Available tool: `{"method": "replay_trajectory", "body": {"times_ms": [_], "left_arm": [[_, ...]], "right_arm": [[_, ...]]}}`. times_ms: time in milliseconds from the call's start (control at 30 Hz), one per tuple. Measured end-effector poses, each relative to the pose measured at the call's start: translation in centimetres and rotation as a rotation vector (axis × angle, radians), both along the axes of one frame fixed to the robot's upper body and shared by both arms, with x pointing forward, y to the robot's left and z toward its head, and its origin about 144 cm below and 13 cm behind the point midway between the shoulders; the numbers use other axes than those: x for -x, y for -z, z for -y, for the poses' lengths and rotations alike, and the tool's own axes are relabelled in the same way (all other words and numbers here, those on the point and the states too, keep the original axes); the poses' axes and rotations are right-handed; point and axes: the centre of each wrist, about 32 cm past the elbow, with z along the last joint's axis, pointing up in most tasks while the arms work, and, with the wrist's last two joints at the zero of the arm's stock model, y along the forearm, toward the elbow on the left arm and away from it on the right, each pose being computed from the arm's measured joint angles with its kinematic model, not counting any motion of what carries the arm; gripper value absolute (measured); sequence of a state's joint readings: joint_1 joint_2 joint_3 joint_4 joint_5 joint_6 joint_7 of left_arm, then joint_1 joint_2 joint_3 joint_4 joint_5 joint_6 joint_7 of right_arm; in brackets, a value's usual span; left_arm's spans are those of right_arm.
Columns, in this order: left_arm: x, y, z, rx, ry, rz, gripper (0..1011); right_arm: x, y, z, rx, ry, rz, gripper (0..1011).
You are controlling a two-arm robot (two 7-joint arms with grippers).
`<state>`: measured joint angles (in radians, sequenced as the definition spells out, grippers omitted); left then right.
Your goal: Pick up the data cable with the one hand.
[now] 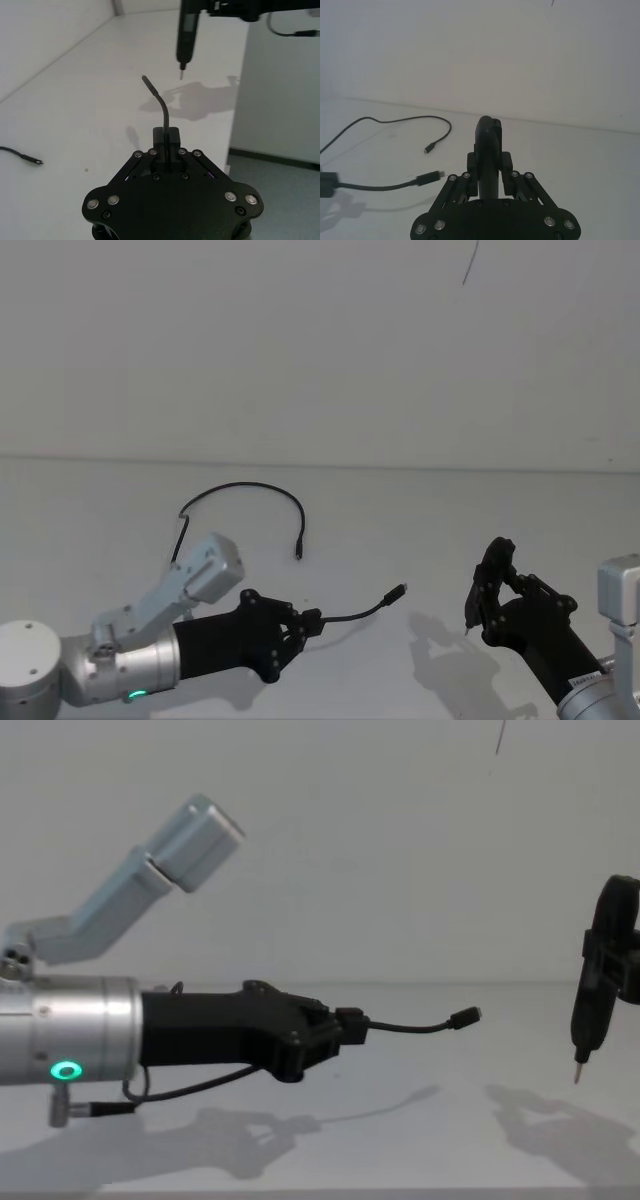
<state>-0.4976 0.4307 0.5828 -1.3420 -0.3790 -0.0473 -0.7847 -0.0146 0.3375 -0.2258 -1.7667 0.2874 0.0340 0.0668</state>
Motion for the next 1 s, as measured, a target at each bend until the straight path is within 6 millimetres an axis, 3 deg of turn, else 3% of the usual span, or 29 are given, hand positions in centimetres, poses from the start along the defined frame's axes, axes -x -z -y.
{"method": "replay_trajectory", "body": {"times_ms": [367, 1000], "left_arm": [[1.7, -1.0, -1.9, -0.005, 0.044, 0.013, 51], [2.9, -0.8, -1.7, 0.014, -0.019, 0.044, 51]], "right_arm": [[0.0, 0.0, 0.0, 0.0, 0.0, 0.0, 269], [0.0, 0.0, 0.0, 0.0, 0.0, 0.0, 269]]}}
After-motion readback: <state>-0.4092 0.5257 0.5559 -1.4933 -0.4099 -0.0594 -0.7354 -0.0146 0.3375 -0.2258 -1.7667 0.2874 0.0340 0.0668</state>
